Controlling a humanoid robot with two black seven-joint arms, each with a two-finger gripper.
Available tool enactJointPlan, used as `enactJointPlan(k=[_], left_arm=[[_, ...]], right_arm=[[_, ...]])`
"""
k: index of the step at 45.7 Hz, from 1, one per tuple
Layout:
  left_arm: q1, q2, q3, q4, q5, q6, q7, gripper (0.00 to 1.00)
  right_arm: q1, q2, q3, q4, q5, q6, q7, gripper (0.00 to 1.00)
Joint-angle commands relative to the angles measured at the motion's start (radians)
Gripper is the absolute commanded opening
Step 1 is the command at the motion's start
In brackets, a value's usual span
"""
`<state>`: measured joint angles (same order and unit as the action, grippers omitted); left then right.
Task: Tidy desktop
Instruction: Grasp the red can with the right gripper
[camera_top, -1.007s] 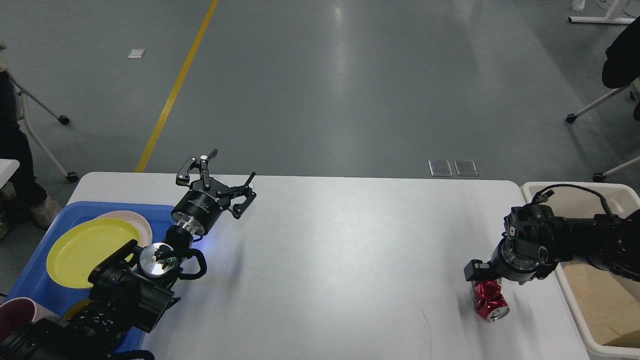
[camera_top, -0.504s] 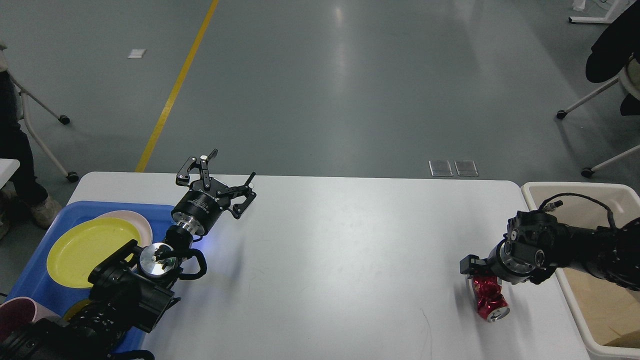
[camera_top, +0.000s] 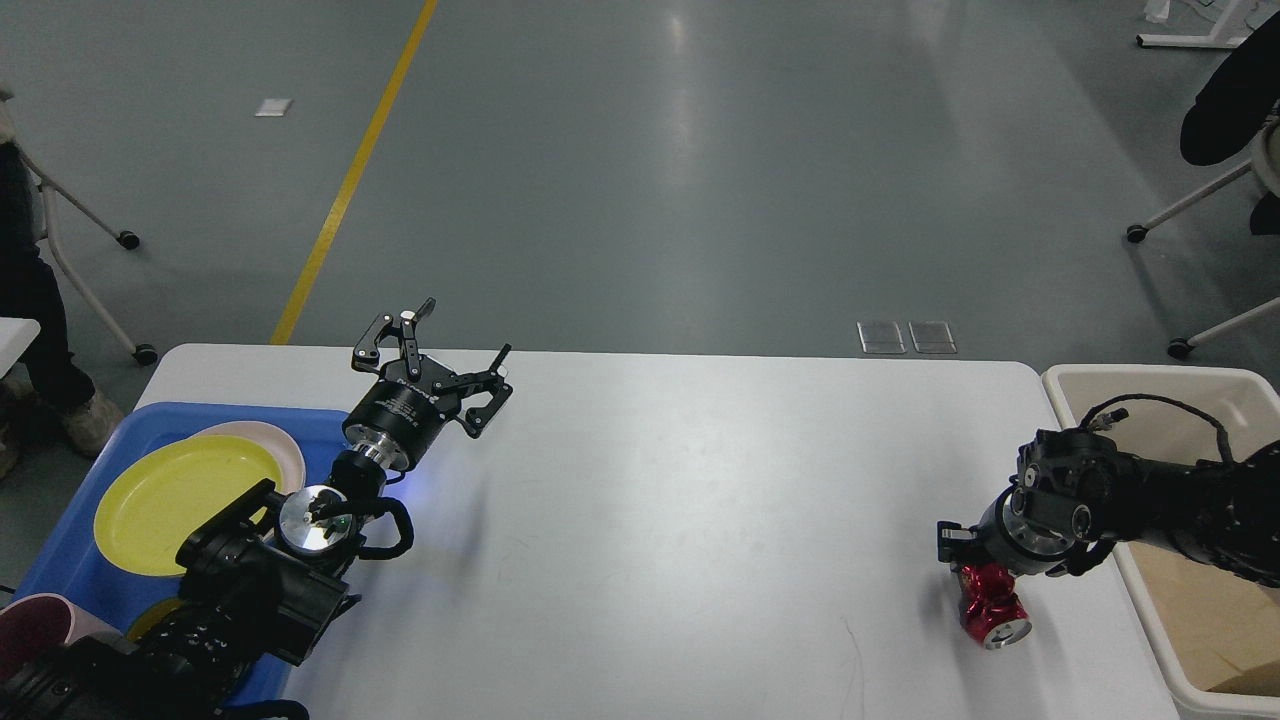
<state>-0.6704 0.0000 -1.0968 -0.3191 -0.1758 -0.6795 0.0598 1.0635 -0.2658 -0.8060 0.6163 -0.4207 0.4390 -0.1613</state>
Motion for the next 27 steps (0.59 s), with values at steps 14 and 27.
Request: enactJointPlan(k=[14,27], left_arm=[[0.0,0.0,0.0,0.0,-0.001,0.0,0.0,0.97],[0.0,0.0,0.0,0.0,0.001,0.0,0.0,0.97]], right_arm=[[0.019,-0.012,-0.012,0.002,0.051,0.087,0.0,0.0],[0.18,-0.11,-0.007,0.023,0.073,0.361,0.005,0.0]])
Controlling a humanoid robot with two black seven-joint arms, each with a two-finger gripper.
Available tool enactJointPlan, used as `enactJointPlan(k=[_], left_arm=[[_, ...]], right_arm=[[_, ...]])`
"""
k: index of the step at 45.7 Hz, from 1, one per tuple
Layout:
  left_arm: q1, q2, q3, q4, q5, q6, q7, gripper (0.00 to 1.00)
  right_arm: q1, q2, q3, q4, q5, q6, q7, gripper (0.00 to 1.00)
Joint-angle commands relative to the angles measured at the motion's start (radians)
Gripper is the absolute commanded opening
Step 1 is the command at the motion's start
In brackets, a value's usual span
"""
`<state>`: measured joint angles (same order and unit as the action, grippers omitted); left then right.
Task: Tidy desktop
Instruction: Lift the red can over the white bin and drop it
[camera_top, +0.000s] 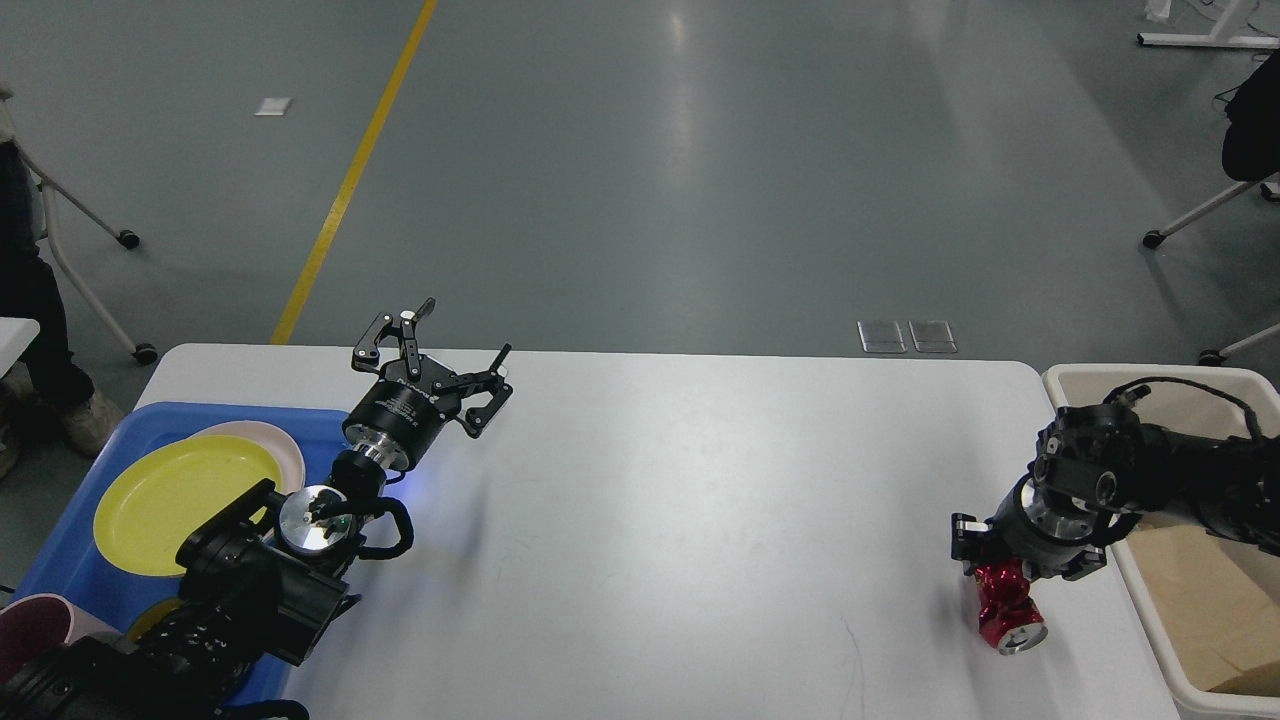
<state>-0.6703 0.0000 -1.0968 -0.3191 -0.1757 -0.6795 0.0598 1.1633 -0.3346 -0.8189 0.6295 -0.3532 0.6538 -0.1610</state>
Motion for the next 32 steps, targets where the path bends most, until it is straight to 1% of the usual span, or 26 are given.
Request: enactJointPlan(k=[1,6,17,25,32], left_arm=[[0.0,0.0,0.0,0.0,0.001,0.0,0.0,0.97],[0.0,0.0,0.0,0.0,-0.001,0.0,0.0,0.97],[0.0,0.0,0.0,0.0,-0.001,0.0,0.0,0.97],[0.0,0.0,0.0,0.0,-0.001,0.0,0.0,0.97],[0.0,0.0,0.0,0.0,-0.001,0.0,0.0,0.97]], right_arm=[[0.102,-0.049,0.007,0.01,0.005,0.176,0.005,0.0],[0.208,-0.095,0.014,0.01,0.005,0.306,0.005,0.0],[0.44,-0.191,-0.003,0.009,0.005,0.306,0.003,0.0],[0.536,-0.204,-0.028,0.009,0.003,0.306,-0.003,0.0],[0.576,-0.204,-0.035,0.007,0.003,0.306,-0.006,0.0]])
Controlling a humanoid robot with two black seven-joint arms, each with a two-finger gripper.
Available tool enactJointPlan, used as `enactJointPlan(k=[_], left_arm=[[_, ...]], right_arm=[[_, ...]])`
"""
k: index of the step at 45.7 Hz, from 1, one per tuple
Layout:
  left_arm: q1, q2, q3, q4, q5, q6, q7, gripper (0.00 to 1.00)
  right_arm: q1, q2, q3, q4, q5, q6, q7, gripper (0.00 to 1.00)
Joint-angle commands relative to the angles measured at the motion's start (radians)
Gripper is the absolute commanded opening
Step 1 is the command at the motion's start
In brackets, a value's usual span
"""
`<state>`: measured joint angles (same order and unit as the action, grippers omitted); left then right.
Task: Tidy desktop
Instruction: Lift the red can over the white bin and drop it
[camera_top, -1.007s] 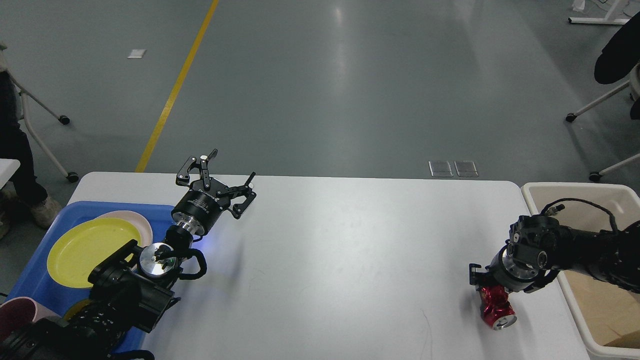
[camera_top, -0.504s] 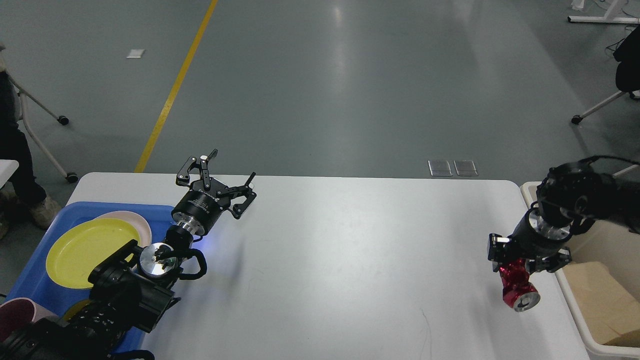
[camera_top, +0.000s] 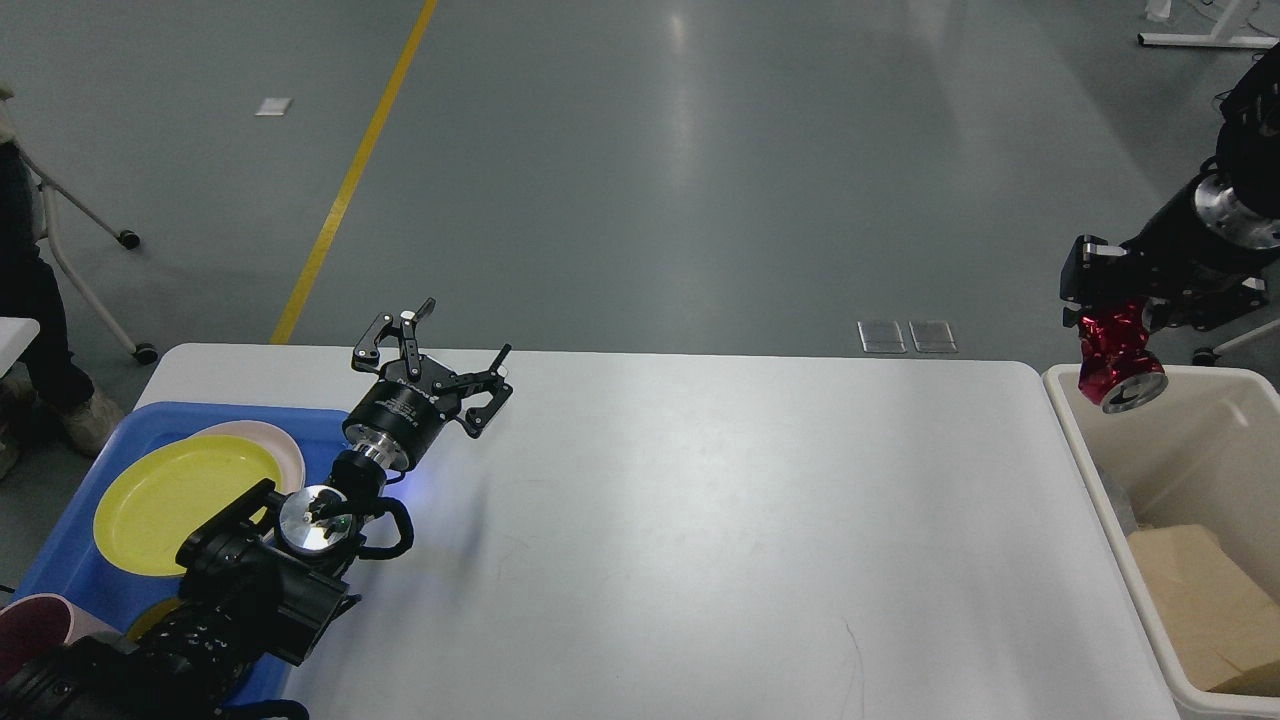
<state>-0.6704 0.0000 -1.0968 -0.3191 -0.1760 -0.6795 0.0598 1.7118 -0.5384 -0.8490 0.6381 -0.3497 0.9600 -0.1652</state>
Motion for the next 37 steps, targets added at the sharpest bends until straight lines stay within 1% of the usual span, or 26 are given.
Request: enactJointPlan(k=[1,14,22,29,31,37], left_arm=[[0.0,0.0,0.0,0.0,0.0,0.0,0.0,0.97],[0.0,0.0,0.0,0.0,0.0,0.0,0.0,0.97],[0.0,0.0,0.0,0.0,0.0,0.0,0.0,0.97],[0.0,0.0,0.0,0.0,0.001,0.0,0.0,0.97],[0.0,0.0,0.0,0.0,0.0,0.0,0.0,0.97],[0.0,0.0,0.0,0.0,0.001,0.0,0.0,0.97]], right_arm=[[0.034,0.0,-0.007,-0.001,0.0,0.0,-0.002,0.0],[0.091,-0.011,-0.024,-0.023,-0.002,0.0,-0.002,0.0],[0.072,-0.025,-0.068,-0.107,0.006,0.0,0.006,0.0],[0.028,-0.081,-0.111,-0.147,0.136,0.0,0.006,0.0],[0.016,-0.095,-0.131,-0.147,0.158,-0.056,0.006,0.0],[-0.009,-0.117,-0.171,-0.147,0.158,-0.297,0.006,0.0]])
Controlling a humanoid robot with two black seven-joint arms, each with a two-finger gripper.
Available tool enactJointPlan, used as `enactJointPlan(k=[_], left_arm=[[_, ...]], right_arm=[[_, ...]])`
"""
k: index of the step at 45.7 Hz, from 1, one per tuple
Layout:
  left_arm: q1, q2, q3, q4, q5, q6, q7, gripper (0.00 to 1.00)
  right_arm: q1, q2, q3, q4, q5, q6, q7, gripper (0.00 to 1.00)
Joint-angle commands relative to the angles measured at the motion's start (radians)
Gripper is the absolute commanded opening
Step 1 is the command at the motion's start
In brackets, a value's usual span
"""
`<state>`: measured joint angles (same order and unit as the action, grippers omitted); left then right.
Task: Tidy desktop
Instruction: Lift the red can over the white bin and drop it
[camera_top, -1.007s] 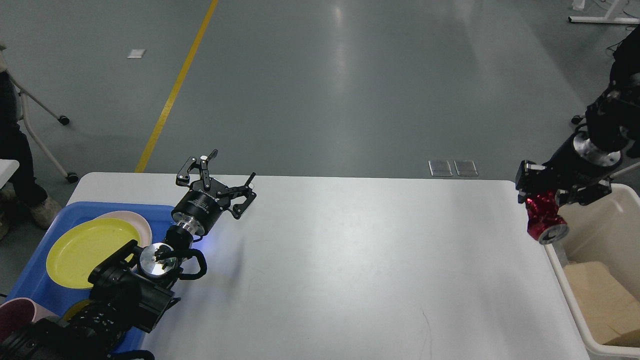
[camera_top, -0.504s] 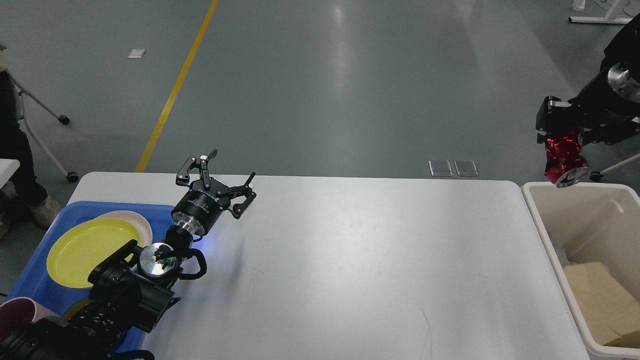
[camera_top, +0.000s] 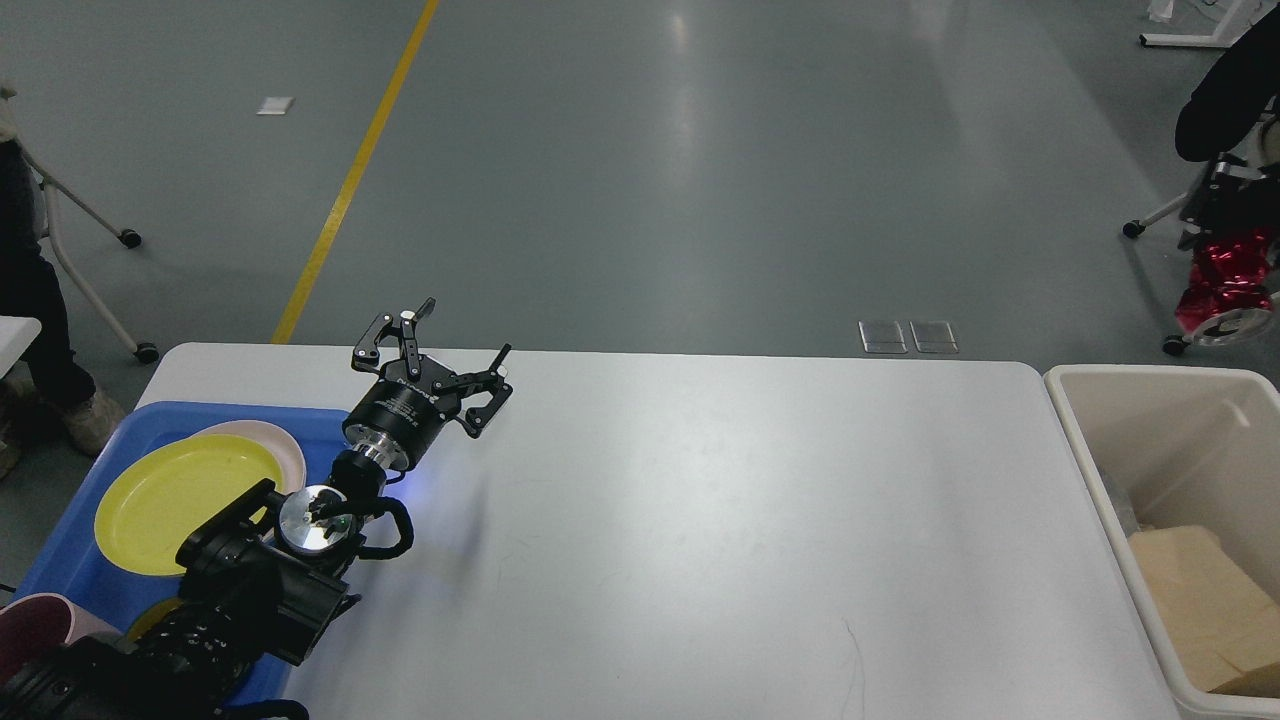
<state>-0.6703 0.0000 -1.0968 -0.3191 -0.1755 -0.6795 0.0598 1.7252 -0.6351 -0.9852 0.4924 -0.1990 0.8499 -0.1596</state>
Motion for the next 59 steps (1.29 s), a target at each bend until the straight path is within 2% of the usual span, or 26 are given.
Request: enactJointPlan(k=[1,5,10,17,25,32,40,45,59], left_arm=[[0.0,0.0,0.0,0.0,0.001,0.0,0.0,0.97],[0.0,0.0,0.0,0.0,-0.001,0.0,0.0,0.97],[0.0,0.0,0.0,0.0,-0.001,0.0,0.0,0.97],[0.0,0.0,0.0,0.0,-0.001,0.0,0.0,0.97],[0.0,0.0,0.0,0.0,-0.001,0.0,0.0,0.97],[0.0,0.0,0.0,0.0,-0.001,0.0,0.0,0.97],[0.0,0.0,0.0,0.0,0.001,0.0,0.0,0.97],[0.0,0.0,0.0,0.0,0.001,0.0,0.0,0.97],[0.0,0.0,0.0,0.0,0.001,0.0,0.0,0.97]], right_arm=[[-0.03,-0.023,-0.043,-0.001,0.004,-0.227,0.0,0.0],[-0.059,-0.034,-0.078,-0.001,0.003,-0.377,0.0,0.0],[-0.111,-0.049,-0.096,-0.001,-0.003,-0.506,0.002,0.0],[-0.196,-0.066,-0.087,-0.021,-0.003,-0.597,0.002,0.0],[-0.363,-0.066,-0.063,-0.133,0.01,-0.686,0.003,0.0],[-0.577,-0.055,0.035,-0.256,0.016,-0.726,0.005,0.0],[-0.789,-0.048,0.183,-0.327,0.016,-0.736,0.008,0.0],[-0.903,0.021,0.247,-0.362,0.016,-0.764,0.008,0.0],[-1.027,0.101,0.306,-0.411,0.016,-0.781,0.008,0.0]])
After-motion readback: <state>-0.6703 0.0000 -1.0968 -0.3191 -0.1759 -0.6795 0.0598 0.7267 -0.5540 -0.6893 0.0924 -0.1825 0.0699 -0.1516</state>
